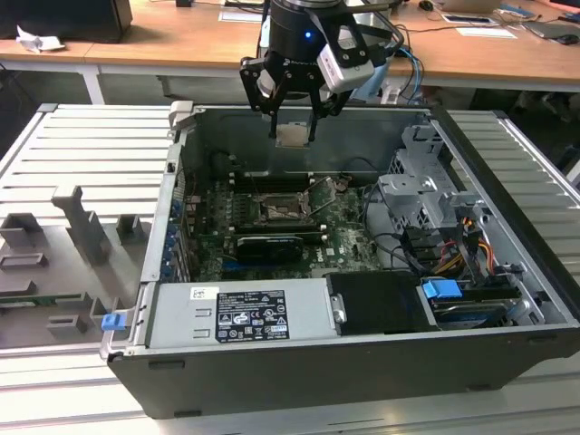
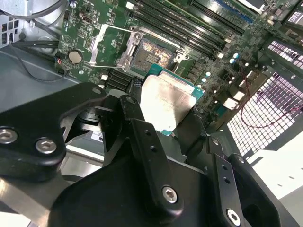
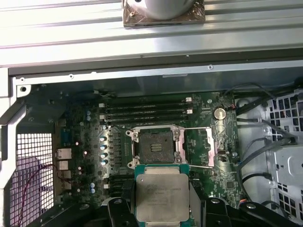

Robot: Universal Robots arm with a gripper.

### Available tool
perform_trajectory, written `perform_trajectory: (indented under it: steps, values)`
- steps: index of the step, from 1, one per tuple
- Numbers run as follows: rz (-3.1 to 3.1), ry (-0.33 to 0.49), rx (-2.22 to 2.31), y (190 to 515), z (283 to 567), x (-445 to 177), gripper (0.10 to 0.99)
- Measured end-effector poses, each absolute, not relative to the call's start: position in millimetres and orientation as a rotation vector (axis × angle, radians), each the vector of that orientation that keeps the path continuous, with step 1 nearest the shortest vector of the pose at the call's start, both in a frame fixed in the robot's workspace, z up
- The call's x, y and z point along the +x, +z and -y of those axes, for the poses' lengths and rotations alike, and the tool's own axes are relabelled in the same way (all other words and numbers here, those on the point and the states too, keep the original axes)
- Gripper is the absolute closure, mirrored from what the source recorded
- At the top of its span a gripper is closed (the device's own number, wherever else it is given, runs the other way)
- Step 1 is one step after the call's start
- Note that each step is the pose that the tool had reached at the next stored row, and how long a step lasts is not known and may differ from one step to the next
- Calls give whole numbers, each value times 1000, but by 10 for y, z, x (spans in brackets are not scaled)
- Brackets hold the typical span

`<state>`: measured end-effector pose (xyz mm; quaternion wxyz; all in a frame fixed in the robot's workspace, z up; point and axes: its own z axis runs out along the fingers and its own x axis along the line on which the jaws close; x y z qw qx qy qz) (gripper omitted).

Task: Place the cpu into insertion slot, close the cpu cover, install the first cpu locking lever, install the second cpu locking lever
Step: 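Place the cpu into insertion slot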

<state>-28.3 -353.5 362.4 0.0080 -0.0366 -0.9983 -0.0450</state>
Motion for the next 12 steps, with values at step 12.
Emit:
perform_trajectory:
  steps: [12]
  values:
    - [3120, -141, -131, 3624, 3535, -283, 545]
